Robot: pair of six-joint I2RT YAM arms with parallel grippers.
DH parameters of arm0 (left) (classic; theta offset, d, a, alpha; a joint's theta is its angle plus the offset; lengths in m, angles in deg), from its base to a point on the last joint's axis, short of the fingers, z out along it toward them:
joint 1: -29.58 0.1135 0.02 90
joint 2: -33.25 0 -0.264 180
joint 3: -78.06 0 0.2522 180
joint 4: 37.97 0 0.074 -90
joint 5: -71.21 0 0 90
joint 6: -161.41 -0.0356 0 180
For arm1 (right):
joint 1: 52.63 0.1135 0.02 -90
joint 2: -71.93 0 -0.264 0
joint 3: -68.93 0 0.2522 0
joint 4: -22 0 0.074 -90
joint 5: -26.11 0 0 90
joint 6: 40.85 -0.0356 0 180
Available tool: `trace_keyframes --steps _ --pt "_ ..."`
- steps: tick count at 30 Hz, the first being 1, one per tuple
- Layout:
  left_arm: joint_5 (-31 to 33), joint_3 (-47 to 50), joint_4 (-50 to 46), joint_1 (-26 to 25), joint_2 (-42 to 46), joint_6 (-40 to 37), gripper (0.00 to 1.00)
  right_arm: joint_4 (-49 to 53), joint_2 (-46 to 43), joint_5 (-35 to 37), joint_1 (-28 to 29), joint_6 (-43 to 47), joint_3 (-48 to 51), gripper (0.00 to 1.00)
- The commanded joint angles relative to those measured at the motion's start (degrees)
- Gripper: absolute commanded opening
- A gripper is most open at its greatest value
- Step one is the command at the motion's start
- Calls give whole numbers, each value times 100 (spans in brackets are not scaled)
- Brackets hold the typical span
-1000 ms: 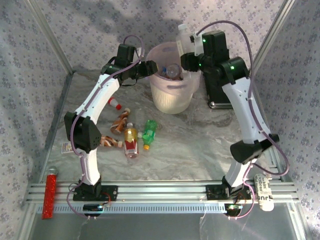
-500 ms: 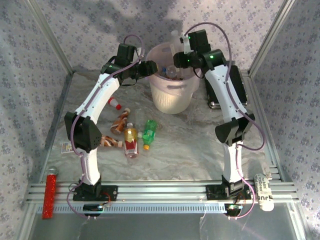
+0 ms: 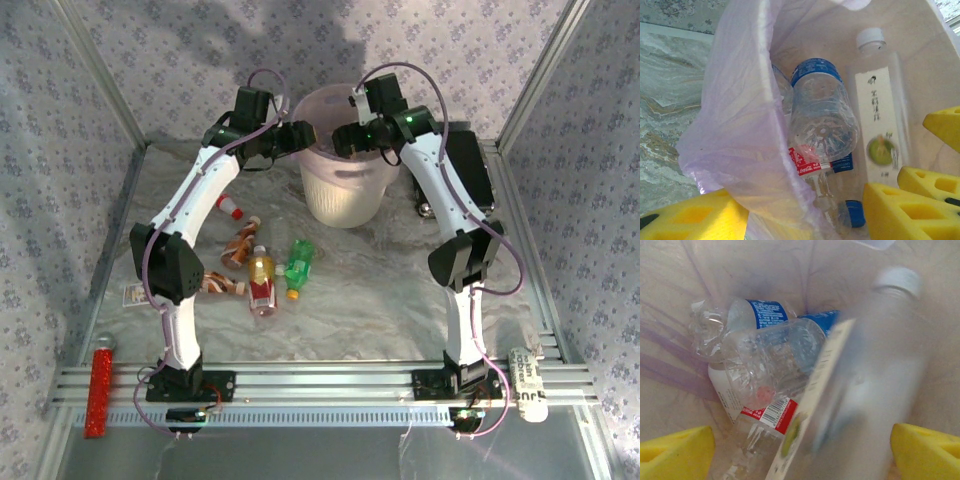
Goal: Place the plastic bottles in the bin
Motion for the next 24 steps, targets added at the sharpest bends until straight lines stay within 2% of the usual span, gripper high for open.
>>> trace_keyframes --steps 1,10,16,20,24 --pt "-97 -112 -316 -35 -117 -184 61 238 142 140 -33 60 -168 94" --pt "-106 -121 -315 -43 -132 -169 61 434 -90 146 13 143 -837 96" --pt "-106 -112 -323 -53 -134 -168 61 483 -596 199 91 147 -1043 97" --pt "-106 -103 -320 -52 -134 -180 61 489 -1107 259 170 30 -828 97" --pt "-114 -103 -314 -53 -133 -186 61 382 -1897 370 309 -168 31 97"
